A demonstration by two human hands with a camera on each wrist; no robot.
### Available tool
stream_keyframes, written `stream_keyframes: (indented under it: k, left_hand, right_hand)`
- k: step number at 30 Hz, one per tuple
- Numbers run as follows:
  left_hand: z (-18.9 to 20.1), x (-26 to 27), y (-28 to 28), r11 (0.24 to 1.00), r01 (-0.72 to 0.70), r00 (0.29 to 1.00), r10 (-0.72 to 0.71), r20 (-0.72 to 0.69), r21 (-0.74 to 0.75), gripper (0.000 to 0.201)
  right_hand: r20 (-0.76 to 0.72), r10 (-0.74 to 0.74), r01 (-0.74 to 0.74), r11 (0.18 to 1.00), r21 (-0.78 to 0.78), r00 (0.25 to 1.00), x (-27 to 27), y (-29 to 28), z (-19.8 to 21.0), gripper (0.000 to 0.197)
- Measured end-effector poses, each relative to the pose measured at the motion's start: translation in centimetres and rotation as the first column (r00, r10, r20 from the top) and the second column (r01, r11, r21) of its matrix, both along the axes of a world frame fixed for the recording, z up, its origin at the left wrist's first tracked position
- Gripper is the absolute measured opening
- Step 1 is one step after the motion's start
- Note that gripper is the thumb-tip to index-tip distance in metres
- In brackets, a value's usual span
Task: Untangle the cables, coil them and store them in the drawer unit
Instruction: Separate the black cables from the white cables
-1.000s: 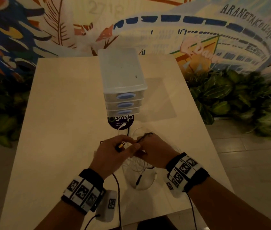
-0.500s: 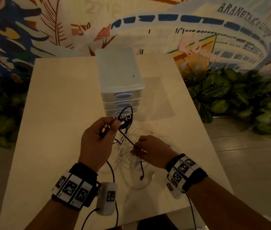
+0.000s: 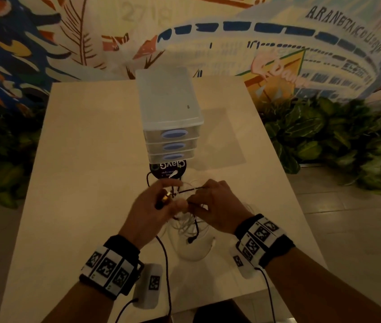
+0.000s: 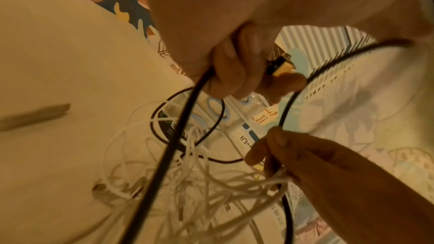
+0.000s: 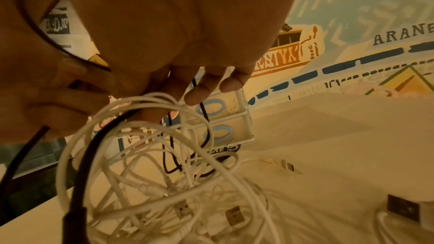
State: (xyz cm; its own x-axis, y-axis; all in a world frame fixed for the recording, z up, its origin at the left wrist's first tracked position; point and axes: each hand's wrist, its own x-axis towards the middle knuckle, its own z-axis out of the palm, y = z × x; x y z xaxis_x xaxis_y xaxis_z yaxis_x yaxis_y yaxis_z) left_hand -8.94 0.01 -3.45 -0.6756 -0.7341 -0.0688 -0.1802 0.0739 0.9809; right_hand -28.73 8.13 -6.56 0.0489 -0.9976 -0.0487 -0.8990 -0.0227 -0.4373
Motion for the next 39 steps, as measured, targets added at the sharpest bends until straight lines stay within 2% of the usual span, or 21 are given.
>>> stream_keyframes:
  k: [2,3,5,6,8,9,11,14,16,22,26,30,33,35,39]
  left_hand:
    - [-0.8,0.2,0.4,0.986,0.153,0.988,-0.152,-0.020,0.061,0.087]
    - [-1.1,0.2,0.4,0.975,0.203,0.979,-0.202,-0.018,0.087,0.090]
    - [-1.4,0.1,0.3,0.964,0.253,0.965,-0.257,0.049,0.083,0.085]
    - [-1.4,0.0,0.2,0.966,0.257,0.958,-0.259,0.123,0.029,0.078]
    - [-1.8,0.0,-0.1,0.966,0.216,0.945,-0.170,0.278,-0.145,0.051]
    - [-1.9,0.0,-0.2,0.960,0.181,0.943,-0.108,0.315,-0.214,0.034]
    - [-2.0,0.1,-0.4,0.961,0.120,0.946,-0.035,0.321,-0.250,0.005]
    - [-2.0,0.0,-0.3,0.945,0.081,0.945,0.027,0.325,-0.316,0.014]
    - [-1.9,-0.1,-0.3,0.926,0.025,0.941,0.105,0.323,-0.376,0.012]
    - [-1.4,0.1,-1.3,0.889,-0.176,0.906,0.314,0.283,-0.422,0.014]
    - [-1.3,0.4,-1.2,0.886,-0.264,0.893,0.374,0.250,-0.381,0.016]
    - [-1.6,0.8,-1.2,0.882,-0.337,0.870,0.425,0.250,-0.328,0.020]
    - [-1.5,0.8,-1.0,0.883,-0.327,0.876,0.417,0.242,-0.338,0.025]
    - [-1.2,0.7,-0.9,0.874,-0.323,0.872,0.424,0.244,-0.363,0.031]
    - [-1.1,0.8,-0.9,0.852,-0.355,0.833,0.475,0.283,-0.386,0.038]
  right_hand:
    - [0.034,0.015,-0.014,0.999,-0.041,0.999,0.0,0.0,-0.1,0.019]
    - [0.033,0.032,-0.031,0.999,-0.026,0.999,0.0,0.0,-0.2,0.013]
    - [0.037,0.069,-0.070,0.997,0.024,0.997,0.0,0.0,-0.3,0.016]
    - [0.057,0.076,-0.077,0.997,0.027,0.995,0.0,0.0,-0.3,0.021]
    - [0.098,0.065,-0.065,0.998,-0.003,0.993,-0.1,0.1,-0.4,0.034]
    - [0.102,0.056,-0.054,0.998,-0.017,0.993,-0.1,0.0,-0.5,0.035]
    - [0.094,0.050,-0.048,0.999,-0.027,0.994,0.2,-0.1,-0.8,0.034]
    - [0.074,0.036,-0.037,0.999,0.005,0.997,0.7,-0.3,-1.3,0.038]
    - [0.063,0.023,-0.025,0.999,0.041,0.998,0.9,-0.2,-1.6,0.040]
    - [0.058,-0.025,0.010,0.969,0.246,0.998,0.5,0.4,-1.5,0.047]
    - [0.047,-0.027,0.015,0.969,0.247,0.999,0.1,0.3,-0.4,0.039]
    - [0.075,-0.095,0.077,0.973,0.218,0.993,-0.3,0.4,0.3,0.032]
    - [0.175,-0.099,0.047,0.958,0.281,0.980,-0.4,0.9,0.6,0.035]
    - [0.223,-0.116,0.049,0.957,0.285,0.968,-0.2,1.2,0.4,0.029]
    - [0.314,-0.242,0.178,0.960,0.218,0.918,-0.3,2.0,-0.3,0.029]
